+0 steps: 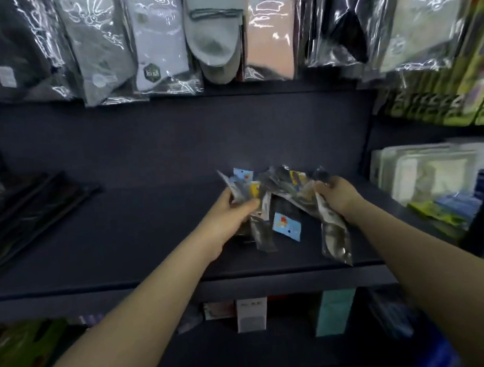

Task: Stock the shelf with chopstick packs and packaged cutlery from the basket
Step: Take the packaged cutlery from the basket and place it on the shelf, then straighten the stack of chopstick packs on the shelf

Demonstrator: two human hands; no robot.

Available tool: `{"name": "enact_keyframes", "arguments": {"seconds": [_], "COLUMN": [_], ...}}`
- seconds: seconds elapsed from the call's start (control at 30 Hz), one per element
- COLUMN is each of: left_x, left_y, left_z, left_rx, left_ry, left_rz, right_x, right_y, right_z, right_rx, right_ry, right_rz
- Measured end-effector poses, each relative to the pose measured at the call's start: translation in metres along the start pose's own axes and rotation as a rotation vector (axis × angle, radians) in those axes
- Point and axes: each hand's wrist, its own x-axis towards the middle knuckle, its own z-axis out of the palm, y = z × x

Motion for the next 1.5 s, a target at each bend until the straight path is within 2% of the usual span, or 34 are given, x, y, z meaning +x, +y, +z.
{"name": "enact_keyframes", "arguments": {"seconds": [0.07,0.17,0.23,0.37,0.43,0.5,0.6,0.67,0.73,0.83,0.9,0.97,1.07,1.13,1.2,1.33,1.5], "left_x": [0.008,0.023,0.032,0.054,0.062,0.07,0.067,0.063,0.058,0.045,0.028,0.01,-0.016,-0.034,-0.053,-0.091,-0.152], "left_y": [-0.007,-0.019,-0.023,-0.032,-0.029,-0.031,-0.026,-0.023,-0.023,-0.022,-0.022,-0.024,-0.029,-0.031,-0.03,-0.028,-0.029], "left_z": [0.002,0.004,0.008,0.021,0.03,0.037,0.043,0.043,0.039,0.027,0.017,0.003,-0.028,-0.055,-0.086,-0.167,-0.276], "left_rx": [0.24,0.336,0.385,0.521,0.569,0.768,1.283,1.432,1.374,1.047,0.923,0.902,0.95,0.956,0.942,0.891,0.905], "left_ry": [-0.109,-0.184,-0.166,-0.092,-0.082,-0.001,0.154,0.176,0.114,-0.057,-0.13,-0.145,-0.11,-0.071,0.0,0.227,0.552], "left_rz": [0.024,0.11,0.149,0.14,0.11,0.048,0.112,0.119,0.124,0.192,0.215,0.258,0.338,0.391,0.423,0.454,0.481], "right_x": [0.003,-0.01,-0.035,-0.087,-0.093,-0.09,-0.076,-0.06,-0.046,-0.032,-0.03,-0.037,-0.061,-0.077,-0.089,-0.114,-0.157], "right_y": [0.007,0.005,0.004,0.017,0.026,0.033,0.035,0.039,0.043,0.043,0.038,0.029,0.006,-0.02,-0.054,-0.126,-0.209], "right_z": [-0.003,-0.012,-0.019,-0.024,-0.017,-0.01,-0.007,-0.006,-0.006,-0.003,0.001,0.006,0.019,0.034,0.053,0.108,0.203], "right_rx": [-0.07,-0.147,-0.202,-0.49,-0.592,-0.658,-0.636,-0.61,-0.619,-0.662,-0.659,-0.59,-0.445,-0.345,-0.252,-0.176,-0.159], "right_ry": [-0.061,-0.112,-0.174,-0.28,-0.284,-0.285,-0.277,-0.231,-0.202,-0.227,-0.195,-0.041,0.303,0.352,0.226,-0.169,-0.424], "right_rz": [-0.032,-0.132,-0.188,-0.102,-0.17,-0.271,-0.313,-0.307,-0.28,-0.226,-0.202,-0.22,-0.378,-0.486,-0.622,-0.841,-1.086]}}
